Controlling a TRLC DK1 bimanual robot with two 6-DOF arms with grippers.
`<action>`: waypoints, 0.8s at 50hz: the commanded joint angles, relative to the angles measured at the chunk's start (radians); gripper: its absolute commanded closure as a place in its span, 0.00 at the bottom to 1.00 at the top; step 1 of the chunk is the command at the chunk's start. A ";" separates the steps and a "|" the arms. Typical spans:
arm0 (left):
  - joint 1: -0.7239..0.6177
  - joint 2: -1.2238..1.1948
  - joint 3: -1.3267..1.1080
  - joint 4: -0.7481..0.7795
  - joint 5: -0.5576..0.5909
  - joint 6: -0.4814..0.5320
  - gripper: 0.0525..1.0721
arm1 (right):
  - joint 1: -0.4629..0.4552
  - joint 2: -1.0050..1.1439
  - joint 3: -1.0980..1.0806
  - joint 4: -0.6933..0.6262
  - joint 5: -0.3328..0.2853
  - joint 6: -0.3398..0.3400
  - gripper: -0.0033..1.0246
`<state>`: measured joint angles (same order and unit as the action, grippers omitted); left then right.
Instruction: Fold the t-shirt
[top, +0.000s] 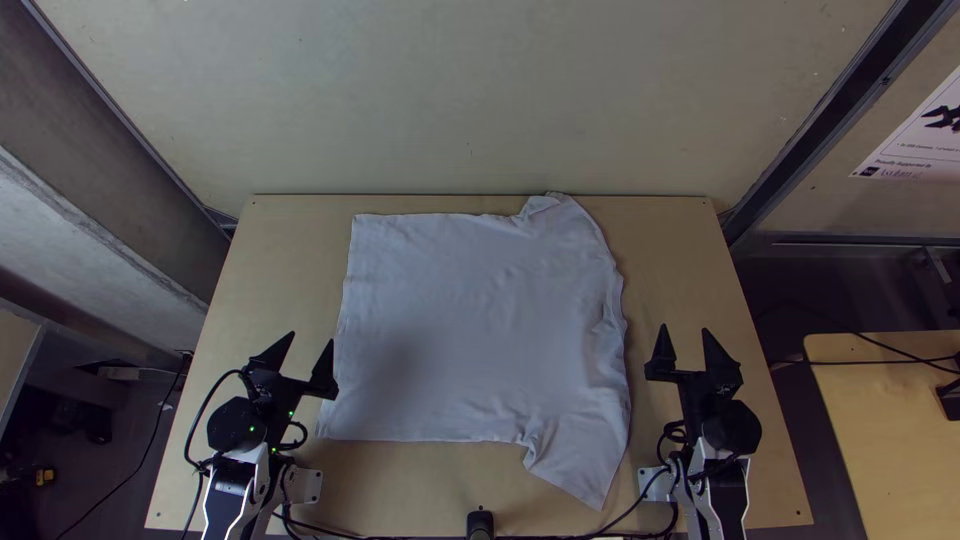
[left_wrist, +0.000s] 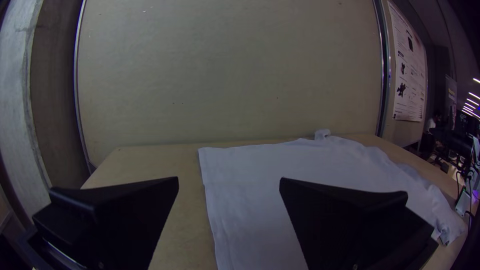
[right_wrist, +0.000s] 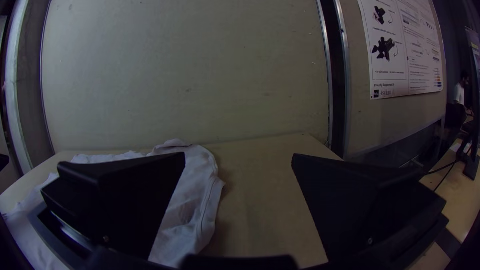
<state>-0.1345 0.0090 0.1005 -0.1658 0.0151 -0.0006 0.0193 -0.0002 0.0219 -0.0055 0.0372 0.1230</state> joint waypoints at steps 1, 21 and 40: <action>0.032 -0.009 -0.042 -0.018 -0.006 -0.016 0.05 | 0.008 -0.003 -0.014 -0.007 0.000 0.013 0.05; 0.148 -0.010 -0.018 0.008 -0.007 0.050 0.05 | 0.084 -0.004 0.027 0.041 0.007 0.032 0.05; 0.145 0.048 0.105 0.075 0.013 0.056 0.05 | 0.074 0.203 0.257 0.047 0.009 0.013 0.05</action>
<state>0.0151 0.0162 0.1326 -0.1421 0.0185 0.0383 0.0963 0.1204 0.2066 0.0170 0.0376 0.1375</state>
